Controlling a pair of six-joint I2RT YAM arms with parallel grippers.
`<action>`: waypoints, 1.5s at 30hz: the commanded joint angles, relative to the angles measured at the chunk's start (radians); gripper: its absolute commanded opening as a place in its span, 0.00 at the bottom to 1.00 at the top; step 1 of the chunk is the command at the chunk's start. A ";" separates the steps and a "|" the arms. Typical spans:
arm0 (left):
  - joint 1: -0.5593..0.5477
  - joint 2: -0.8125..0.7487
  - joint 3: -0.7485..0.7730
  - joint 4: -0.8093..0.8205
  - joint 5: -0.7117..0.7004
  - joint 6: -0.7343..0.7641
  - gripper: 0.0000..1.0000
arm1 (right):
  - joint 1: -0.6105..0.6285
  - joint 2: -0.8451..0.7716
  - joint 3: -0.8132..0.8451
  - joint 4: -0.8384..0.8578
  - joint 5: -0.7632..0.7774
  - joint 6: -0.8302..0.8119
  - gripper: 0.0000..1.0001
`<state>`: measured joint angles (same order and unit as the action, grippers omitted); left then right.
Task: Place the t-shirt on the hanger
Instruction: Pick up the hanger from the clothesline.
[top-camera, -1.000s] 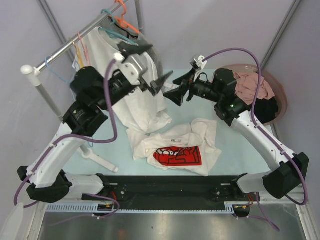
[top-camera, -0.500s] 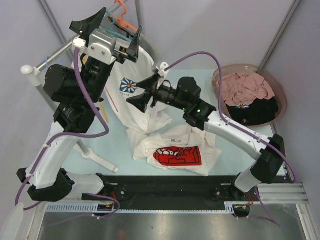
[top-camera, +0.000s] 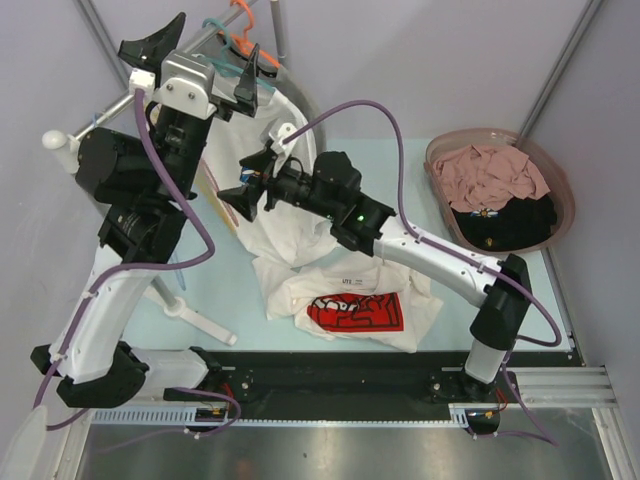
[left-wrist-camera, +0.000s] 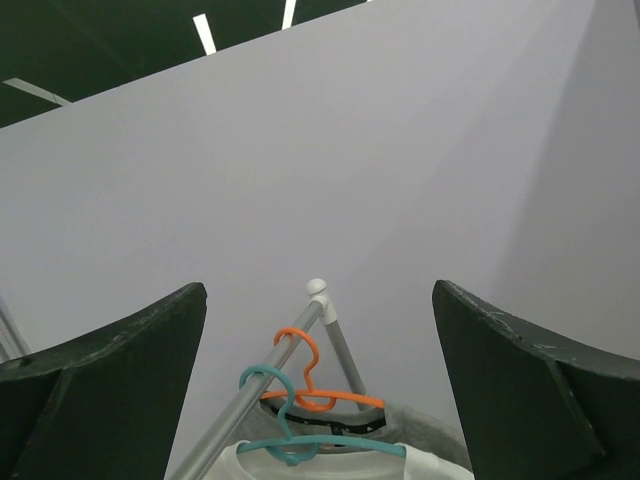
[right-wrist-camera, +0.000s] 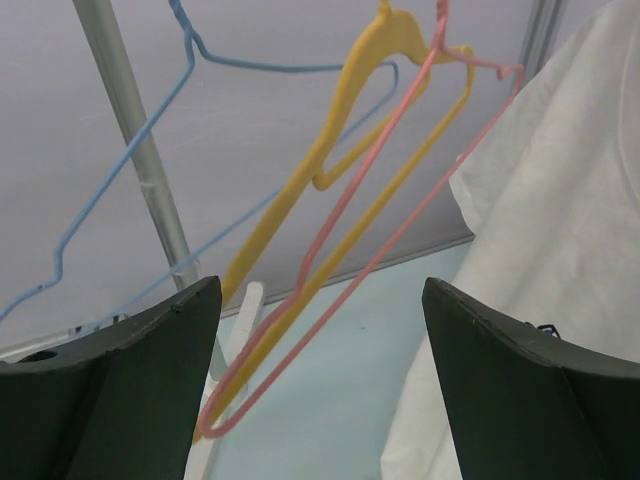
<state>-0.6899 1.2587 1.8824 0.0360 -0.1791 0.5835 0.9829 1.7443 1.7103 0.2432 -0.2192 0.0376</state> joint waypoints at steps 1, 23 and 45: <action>0.020 -0.039 -0.006 0.008 -0.002 -0.014 1.00 | 0.020 0.034 0.034 -0.008 0.064 -0.061 0.85; 0.035 -0.061 -0.023 0.018 0.009 0.006 1.00 | 0.014 0.110 0.094 -0.185 0.121 -0.160 0.40; 0.076 -0.044 0.001 0.088 -0.026 0.024 1.00 | -0.053 0.092 0.164 0.011 0.066 -0.111 0.00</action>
<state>-0.6289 1.2152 1.8603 0.0753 -0.1818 0.5964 0.9596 1.8870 1.8263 0.0956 -0.1440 -0.1276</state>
